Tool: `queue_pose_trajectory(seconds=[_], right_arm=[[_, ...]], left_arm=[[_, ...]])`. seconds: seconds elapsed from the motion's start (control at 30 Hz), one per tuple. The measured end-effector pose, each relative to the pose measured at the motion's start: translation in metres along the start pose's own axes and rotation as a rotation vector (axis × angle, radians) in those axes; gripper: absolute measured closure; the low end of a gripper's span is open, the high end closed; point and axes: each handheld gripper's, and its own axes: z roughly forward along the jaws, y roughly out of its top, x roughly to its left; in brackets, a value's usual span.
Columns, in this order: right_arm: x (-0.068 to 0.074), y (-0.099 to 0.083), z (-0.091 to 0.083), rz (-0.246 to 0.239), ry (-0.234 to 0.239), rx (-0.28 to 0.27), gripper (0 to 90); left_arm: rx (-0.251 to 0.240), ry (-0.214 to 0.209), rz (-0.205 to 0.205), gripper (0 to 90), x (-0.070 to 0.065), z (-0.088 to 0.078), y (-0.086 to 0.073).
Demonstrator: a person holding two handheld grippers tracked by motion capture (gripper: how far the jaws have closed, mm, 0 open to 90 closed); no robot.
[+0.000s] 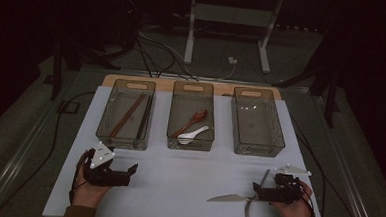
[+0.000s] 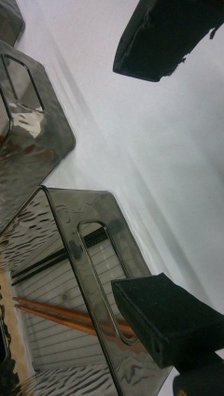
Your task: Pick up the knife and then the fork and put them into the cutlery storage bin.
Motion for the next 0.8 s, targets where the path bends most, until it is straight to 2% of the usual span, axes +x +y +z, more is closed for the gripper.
queue_pose_trajectory(seconds=[0.2,0.33,0.8], right_arm=[[0.009,-0.001,0.003,0.002,-0.008,0.026,13.2],[0.013,-0.001,0.004,0.004,0.004,0.043,19.2],[0.028,-0.003,-0.003,-0.009,0.016,0.087,33.0]], left_arm=[[0.0,-0.001,0.0,1.6,0.0,0.0,0.0],[0.001,0.0,-0.001,1.6,0.0,0.0,0.0],[0.004,0.001,0.003,1.7,-0.001,0.0,0.0]])
